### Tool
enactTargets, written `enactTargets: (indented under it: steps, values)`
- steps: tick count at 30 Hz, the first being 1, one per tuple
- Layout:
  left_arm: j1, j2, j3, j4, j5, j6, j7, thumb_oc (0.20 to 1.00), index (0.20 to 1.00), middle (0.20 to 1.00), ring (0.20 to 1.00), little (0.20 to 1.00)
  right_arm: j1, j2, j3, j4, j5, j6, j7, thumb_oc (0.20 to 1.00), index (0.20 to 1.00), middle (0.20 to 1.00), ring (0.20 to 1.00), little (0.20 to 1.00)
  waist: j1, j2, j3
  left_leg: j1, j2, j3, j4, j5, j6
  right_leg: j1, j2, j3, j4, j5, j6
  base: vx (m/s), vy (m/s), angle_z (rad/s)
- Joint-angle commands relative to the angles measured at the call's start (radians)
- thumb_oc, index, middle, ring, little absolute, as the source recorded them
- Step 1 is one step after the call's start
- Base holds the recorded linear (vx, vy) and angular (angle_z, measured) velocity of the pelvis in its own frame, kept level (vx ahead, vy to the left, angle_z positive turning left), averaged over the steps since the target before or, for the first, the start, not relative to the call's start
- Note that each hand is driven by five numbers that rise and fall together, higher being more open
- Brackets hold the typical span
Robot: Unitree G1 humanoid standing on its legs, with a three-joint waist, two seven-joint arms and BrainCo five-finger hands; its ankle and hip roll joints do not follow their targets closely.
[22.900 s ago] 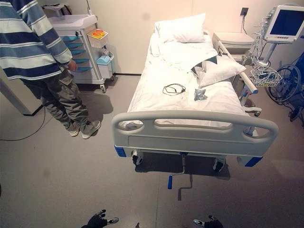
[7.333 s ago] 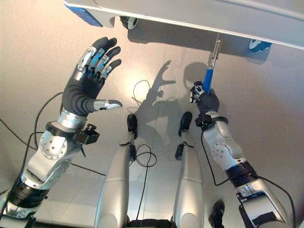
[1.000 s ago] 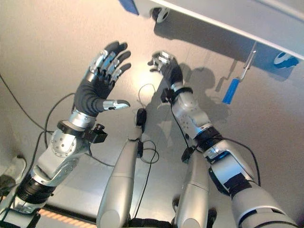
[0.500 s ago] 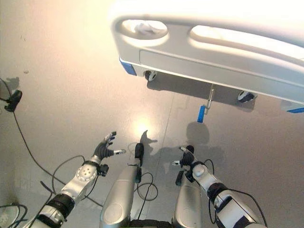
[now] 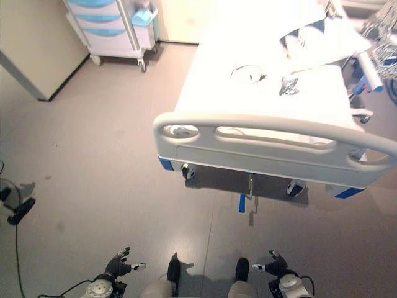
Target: Raise the hospital bed
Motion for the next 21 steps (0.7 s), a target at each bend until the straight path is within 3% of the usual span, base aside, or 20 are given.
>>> enactTargets:
  steps: [1, 7, 21]
  values:
    - [-0.053, -0.01, 0.023, 0.033, 0.034, -0.004, 0.007, 1.0, 1.0, 1.0, 1.0, 1.0, -0.036, -0.005, -0.018, 0.016, 0.072, -0.023, -0.007, 1.0, 1.0, 1.0, 1.0, 1.0, 0.001, 0.005, 0.019, -0.022, -0.047, -0.009, 0.014, 0.01, 0.038, 0.039, -0.012, -0.002, 0.112, -0.094, 0.051, 0.08, -0.027, -0.09]
    - [-0.052, -0.047, 0.043, 0.072, 0.024, 0.014, 0.012, 1.0, 1.0, 1.0, 1.0, 1.0, -0.019, 0.027, -0.116, 0.073, 0.186, -0.026, -0.032, 1.0, 1.0, 1.0, 1.0, 1.0, -0.01, 0.006, -0.041, 0.04, -0.041, -0.001, -0.001, -0.013, 0.04, 0.095, -0.01, 0.007, 0.095, -0.101, 0.051, 0.02, -0.012, -0.03]
    - [-0.066, -0.064, 0.011, 0.103, 0.053, 0.027, -0.014, 1.0, 1.0, 1.0, 1.0, 1.0, -0.04, 0.056, -0.12, 0.096, 0.257, -0.027, -0.029, 1.0, 1.0, 1.0, 1.0, 1.0, -0.017, 0.008, -0.067, 0.099, -0.028, 0.016, -0.003, -0.038, 0.043, 0.147, 0.001, 0.022, 0.077, -0.118, 0.046, 0.01, -0.001, -0.02]
